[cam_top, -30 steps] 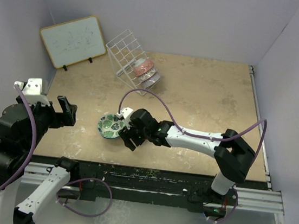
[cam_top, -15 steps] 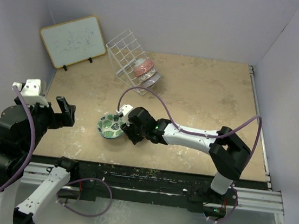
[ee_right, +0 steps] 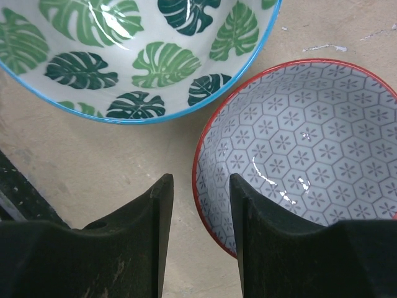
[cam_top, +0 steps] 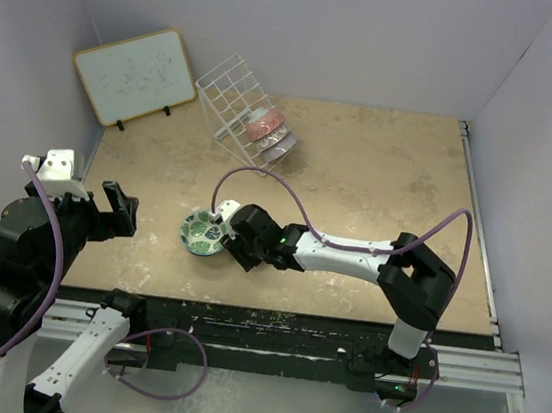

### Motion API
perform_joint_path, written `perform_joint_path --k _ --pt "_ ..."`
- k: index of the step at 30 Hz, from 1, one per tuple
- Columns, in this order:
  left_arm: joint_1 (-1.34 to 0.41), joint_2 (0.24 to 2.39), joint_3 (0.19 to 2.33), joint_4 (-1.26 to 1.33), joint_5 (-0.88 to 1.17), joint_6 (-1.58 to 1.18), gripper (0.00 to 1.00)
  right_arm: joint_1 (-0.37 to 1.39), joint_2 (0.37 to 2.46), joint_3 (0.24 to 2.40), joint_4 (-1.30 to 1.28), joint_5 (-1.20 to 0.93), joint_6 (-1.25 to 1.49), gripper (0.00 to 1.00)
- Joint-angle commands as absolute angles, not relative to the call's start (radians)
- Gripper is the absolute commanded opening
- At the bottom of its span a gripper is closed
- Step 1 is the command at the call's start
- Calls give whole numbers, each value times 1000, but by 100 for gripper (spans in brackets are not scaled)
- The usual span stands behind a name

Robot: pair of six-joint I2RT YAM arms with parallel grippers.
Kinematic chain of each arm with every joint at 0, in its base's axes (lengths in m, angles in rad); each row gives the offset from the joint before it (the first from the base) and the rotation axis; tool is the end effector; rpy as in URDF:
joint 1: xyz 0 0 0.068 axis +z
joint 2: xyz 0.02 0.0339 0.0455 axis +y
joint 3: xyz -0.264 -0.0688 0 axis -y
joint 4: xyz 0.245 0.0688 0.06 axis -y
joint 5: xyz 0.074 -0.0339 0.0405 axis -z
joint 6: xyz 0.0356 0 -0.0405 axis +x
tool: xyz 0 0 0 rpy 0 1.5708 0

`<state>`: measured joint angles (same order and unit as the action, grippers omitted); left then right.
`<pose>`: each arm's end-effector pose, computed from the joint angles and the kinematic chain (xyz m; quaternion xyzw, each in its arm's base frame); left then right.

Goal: Load the bowls into the dish rack

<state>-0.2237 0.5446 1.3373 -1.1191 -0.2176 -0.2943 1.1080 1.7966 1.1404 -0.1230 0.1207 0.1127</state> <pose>0.0275 0.0016 0.4320 -0.0918 0.8051 -0.0631 0.5826 0.1769 0.3449 0.1920 -0.4192 0.8204 0.1750 0.3473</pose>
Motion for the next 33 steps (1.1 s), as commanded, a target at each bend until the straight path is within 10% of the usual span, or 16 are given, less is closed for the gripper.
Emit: perform_joint_path --k 1,10,23,33 --pt "-221 537 1364 -1106 -234 -287 99 1114 1789 1155 -117 173 114 39" --pt "-221 534 1351 -1100 -232 -292 99 1114 1748 1177 -122 222 162 1" --pt "-221 539 1388 -1101 -224 -286 99 1015 1572 1261 34 -41 317 0" --pt "-221 558 1448 -1115 -225 -272 99 688 1604 1213 710 -574 785 0"
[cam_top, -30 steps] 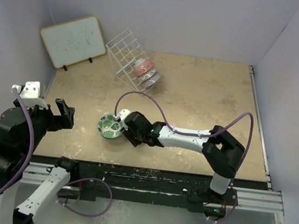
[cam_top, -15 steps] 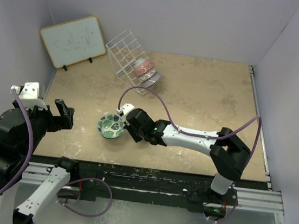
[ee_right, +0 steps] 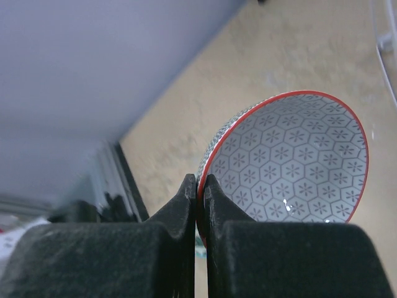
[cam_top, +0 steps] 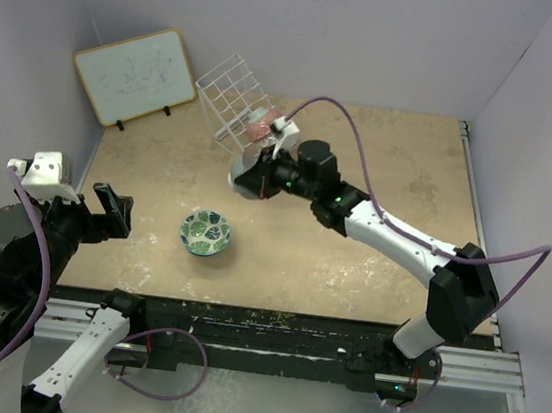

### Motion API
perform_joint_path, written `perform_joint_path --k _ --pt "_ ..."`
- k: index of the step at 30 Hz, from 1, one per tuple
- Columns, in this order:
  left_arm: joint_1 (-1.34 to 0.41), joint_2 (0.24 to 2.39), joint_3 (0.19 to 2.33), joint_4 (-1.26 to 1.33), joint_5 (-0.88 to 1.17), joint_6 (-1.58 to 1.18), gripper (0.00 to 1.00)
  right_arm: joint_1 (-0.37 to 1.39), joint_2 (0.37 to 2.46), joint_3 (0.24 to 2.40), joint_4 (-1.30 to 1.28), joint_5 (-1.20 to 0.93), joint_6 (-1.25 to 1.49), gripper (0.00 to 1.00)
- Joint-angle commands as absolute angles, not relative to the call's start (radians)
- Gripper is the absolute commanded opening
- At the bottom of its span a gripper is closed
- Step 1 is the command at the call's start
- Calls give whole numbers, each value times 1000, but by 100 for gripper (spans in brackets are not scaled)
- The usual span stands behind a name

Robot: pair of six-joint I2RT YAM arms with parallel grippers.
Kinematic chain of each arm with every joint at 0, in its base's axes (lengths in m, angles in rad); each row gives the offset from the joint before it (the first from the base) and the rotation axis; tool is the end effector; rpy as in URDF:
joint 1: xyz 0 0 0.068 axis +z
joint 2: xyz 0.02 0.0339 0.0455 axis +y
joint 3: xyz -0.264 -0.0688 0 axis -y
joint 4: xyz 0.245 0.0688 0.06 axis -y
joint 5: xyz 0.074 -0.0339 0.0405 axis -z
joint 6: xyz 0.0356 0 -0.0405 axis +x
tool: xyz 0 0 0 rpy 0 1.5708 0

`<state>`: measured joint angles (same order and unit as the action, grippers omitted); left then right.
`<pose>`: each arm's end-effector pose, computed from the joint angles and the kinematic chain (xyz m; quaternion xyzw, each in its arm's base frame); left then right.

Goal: Load the bowls into the dish rack

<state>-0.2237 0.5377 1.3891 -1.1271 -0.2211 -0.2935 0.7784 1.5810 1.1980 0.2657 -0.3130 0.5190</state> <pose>0.0156 0.0045 0.4429 -0.0942 0.7899 -0.0683 0.6021 0.2625 0.2743 0.3290 -0.1982 0.7186 0.4893 0.4526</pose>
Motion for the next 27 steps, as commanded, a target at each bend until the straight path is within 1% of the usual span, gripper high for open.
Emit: perform_joint_path --k 1,4,7,9,12,17,22,27 --pt "-221 562 1457 -1116 -228 -270 99 664 1627 1217 803 -604 846 0" --pt "-221 567 1480 -1129 -237 -264 99 605 1698 1227 1028 -629 1016 0" --pt "-221 566 1482 -1139 -245 -261 99 563 1799 1246 1290 -599 1225 0" --pt "-220 565 1477 -1139 -248 -262 99 542 1881 1273 1477 -545 1366 0" --pt "-221 567 1479 -1138 -242 -262 99 525 2013 1354 1680 -435 1523 0" --pt "-221 569 1497 -1147 -249 -252 99 520 2131 1457 1733 -276 1574 0" --pt "-221 560 1494 -1156 -259 -250 99 520 2183 1487 1685 -122 1579 0" --pt "-220 557 1487 -1156 -255 -253 99 523 2253 1539 1659 -35 1615 0"
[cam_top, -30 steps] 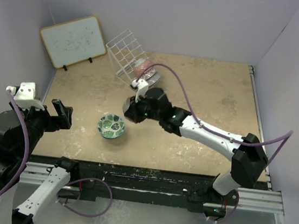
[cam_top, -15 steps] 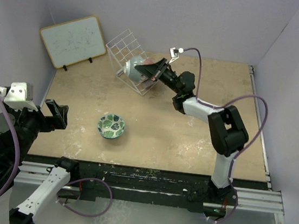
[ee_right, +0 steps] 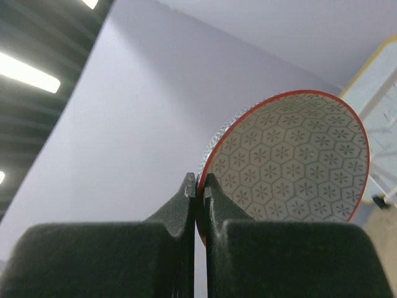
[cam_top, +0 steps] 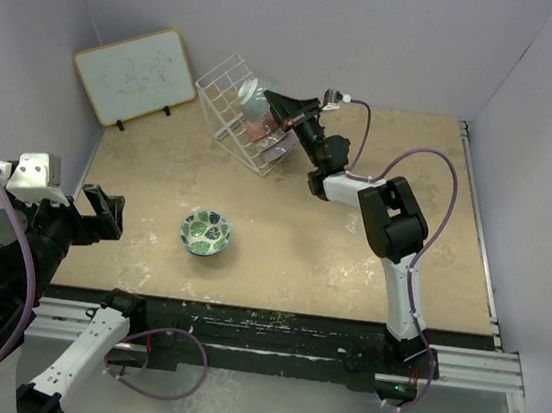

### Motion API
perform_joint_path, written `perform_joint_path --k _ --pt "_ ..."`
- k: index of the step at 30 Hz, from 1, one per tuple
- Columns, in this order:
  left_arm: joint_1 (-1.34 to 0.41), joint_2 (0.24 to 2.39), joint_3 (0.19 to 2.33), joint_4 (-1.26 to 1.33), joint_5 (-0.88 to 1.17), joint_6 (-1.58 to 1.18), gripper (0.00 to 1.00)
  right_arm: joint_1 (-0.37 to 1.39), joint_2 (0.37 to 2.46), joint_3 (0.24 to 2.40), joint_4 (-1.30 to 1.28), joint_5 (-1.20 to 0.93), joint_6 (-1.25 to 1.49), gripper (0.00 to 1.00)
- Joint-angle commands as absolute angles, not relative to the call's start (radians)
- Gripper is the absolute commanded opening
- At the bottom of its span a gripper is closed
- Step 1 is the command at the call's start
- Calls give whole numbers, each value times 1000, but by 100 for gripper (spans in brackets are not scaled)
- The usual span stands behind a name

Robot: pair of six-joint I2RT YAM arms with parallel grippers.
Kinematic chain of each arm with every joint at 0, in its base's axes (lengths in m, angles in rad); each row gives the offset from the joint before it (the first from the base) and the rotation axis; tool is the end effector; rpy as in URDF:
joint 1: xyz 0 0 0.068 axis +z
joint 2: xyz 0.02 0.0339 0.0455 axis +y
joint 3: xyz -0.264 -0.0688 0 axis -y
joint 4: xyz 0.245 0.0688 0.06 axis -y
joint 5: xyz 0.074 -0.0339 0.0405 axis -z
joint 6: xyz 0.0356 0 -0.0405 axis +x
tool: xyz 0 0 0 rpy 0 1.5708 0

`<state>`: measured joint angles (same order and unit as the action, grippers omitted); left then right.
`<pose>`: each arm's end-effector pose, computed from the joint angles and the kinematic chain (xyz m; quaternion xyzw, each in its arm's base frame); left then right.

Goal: Load the bowls into the dish rack

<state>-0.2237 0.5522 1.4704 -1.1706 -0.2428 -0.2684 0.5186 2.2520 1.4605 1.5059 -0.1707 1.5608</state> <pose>0.0033 0.0080 0.4560 -0.0917 0.7828 -0.0552 0.6130 0.4169 0.2449 0.2579 0.1387 0.3974 0.7995 0.4286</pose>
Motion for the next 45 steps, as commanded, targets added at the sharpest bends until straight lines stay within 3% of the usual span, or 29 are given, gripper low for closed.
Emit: perform_joint_path --k 1,27,45 --pt "-221 557 1487 -1156 -255 -252 99 524 2256 1541 1646 -23 1610 0" --pt "-221 536 1478 -1171 -256 -250 99 544 2437 1688 1553 7 1697 0" --pt "-222 547 1485 -1167 -250 -251 99 545 2456 1621 1534 19 1732 0"
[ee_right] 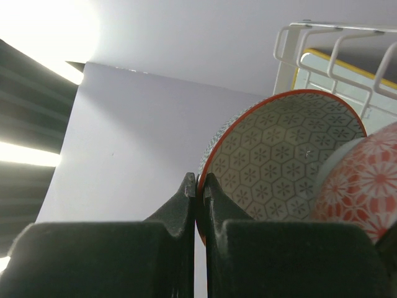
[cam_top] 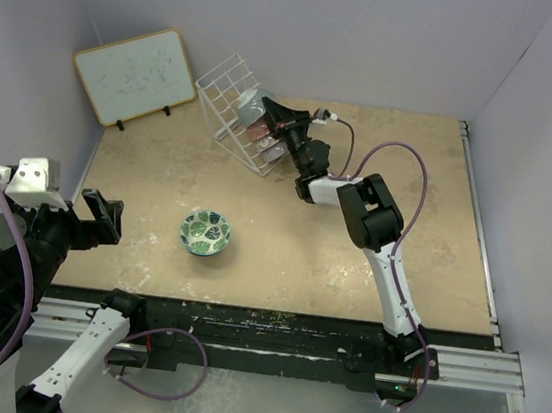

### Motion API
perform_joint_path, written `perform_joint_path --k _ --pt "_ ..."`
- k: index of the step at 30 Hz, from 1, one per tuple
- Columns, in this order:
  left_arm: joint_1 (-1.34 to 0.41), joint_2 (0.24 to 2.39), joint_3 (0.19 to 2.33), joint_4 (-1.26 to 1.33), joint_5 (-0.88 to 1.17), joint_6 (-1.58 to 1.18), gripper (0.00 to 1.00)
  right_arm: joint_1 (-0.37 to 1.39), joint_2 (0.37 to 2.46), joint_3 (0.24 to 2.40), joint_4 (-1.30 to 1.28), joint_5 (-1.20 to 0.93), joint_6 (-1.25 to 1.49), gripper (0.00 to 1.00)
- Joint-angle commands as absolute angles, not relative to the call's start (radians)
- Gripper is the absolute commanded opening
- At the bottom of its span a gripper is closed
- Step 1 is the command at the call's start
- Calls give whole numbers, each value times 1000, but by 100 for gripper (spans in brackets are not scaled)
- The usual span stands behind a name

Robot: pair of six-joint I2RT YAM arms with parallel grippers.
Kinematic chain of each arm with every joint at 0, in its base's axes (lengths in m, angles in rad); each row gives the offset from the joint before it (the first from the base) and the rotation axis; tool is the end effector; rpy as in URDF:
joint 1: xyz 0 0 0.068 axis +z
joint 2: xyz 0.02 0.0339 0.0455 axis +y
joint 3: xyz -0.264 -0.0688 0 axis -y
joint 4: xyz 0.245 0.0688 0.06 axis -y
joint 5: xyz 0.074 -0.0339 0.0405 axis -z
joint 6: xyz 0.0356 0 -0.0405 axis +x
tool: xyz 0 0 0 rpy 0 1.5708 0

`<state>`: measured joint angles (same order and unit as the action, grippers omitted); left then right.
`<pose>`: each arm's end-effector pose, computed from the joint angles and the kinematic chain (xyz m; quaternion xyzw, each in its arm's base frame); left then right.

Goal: Load the bowls into the dish rack

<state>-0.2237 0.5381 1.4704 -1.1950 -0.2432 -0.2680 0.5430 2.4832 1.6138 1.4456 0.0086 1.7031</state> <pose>-0.0020 0.0093 0.4531 -0.0912 0.7859 -0.0536 0.6092 0.4493 0.2708 0.1863 0.2646 0.3969 0.7913 0.3823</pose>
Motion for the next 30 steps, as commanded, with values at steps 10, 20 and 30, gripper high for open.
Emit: perform_joint_path --k 10,20,30 --pt "-222 554 1488 -1164 -253 -245 99 545 2455 1591 1488 32 1742 4" --pt "-222 549 1486 -1166 -253 -248 99 543 2388 1540 1371 38 1685 15" --pt "-222 545 1485 -1168 -254 -251 99 543 2322 1497 1257 38 1656 36"
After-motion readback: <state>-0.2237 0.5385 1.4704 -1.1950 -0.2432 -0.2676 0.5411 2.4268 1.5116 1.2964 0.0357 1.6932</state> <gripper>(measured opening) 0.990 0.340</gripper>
